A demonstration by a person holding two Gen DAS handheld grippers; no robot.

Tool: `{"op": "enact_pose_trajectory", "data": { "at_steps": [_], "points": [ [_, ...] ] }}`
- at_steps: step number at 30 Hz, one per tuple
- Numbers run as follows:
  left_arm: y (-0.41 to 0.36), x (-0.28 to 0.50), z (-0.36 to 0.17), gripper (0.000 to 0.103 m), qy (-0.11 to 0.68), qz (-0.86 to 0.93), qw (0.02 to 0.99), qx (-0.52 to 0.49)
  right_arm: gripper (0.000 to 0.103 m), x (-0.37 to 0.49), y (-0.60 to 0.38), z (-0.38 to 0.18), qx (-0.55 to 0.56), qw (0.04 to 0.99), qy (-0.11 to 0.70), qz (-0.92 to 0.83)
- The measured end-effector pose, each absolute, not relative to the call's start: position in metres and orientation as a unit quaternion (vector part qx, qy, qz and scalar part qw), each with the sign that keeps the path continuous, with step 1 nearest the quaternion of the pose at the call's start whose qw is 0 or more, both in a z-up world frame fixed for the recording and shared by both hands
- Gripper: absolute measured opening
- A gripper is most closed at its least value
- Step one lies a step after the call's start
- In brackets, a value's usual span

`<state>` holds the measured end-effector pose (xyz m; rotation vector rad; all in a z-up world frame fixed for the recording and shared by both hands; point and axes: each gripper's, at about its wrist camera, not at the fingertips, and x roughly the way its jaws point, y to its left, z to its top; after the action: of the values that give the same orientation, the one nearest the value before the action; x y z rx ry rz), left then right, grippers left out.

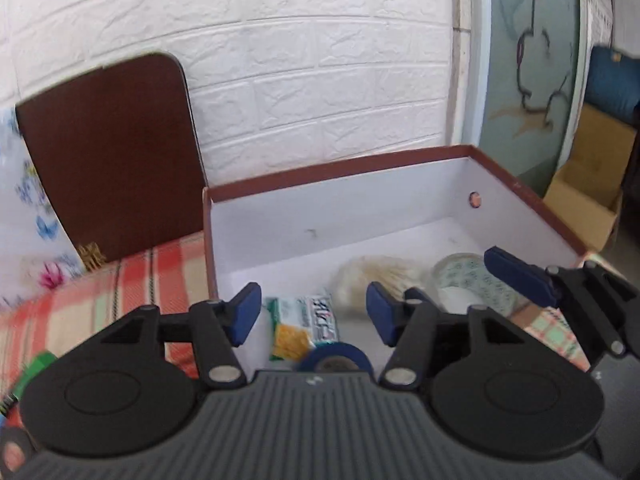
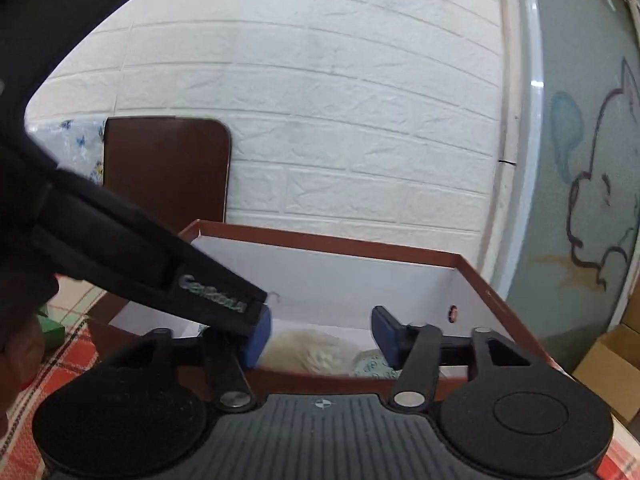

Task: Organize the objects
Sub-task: 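Carry the cotton swab bag into the brown box and release it, then move the left tool back to the red electrical tape roll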

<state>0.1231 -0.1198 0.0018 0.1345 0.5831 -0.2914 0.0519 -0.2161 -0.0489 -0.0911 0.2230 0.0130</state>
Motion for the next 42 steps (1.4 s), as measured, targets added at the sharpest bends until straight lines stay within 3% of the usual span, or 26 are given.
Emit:
{"op": "enact_pose_trajectory", "data": {
  "at_steps": [5, 17, 31, 42],
  "points": [
    [-0.113, 0.083, 0.006, 0.064, 0.261, -0.143, 0.952, 0.070, 0.050, -0.004, -0.223, -0.057, -0.002, 0.997, 0.081, 0.000],
    [-0.092, 0.011, -0.018, 0.065, 0.297, -0.105, 0.944, 0.100, 0.051, -0.052, -0.203, -0.087, 0.057, 0.983, 0.175, 0.023],
    [0.005, 0.004, -0.065, 0.065, 0.367, 0.012, 0.927, 0.071, 0.051, -0.059, -0.143, -0.099, 0.013, 0.969, 0.232, 0.085],
    [0.070, 0.002, -0.092, 0.074, 0.374, 0.058, 0.925, 0.043, 0.051, -0.052, -0.107, -0.106, -0.029, 0.958, 0.261, 0.119]
  ]
}}
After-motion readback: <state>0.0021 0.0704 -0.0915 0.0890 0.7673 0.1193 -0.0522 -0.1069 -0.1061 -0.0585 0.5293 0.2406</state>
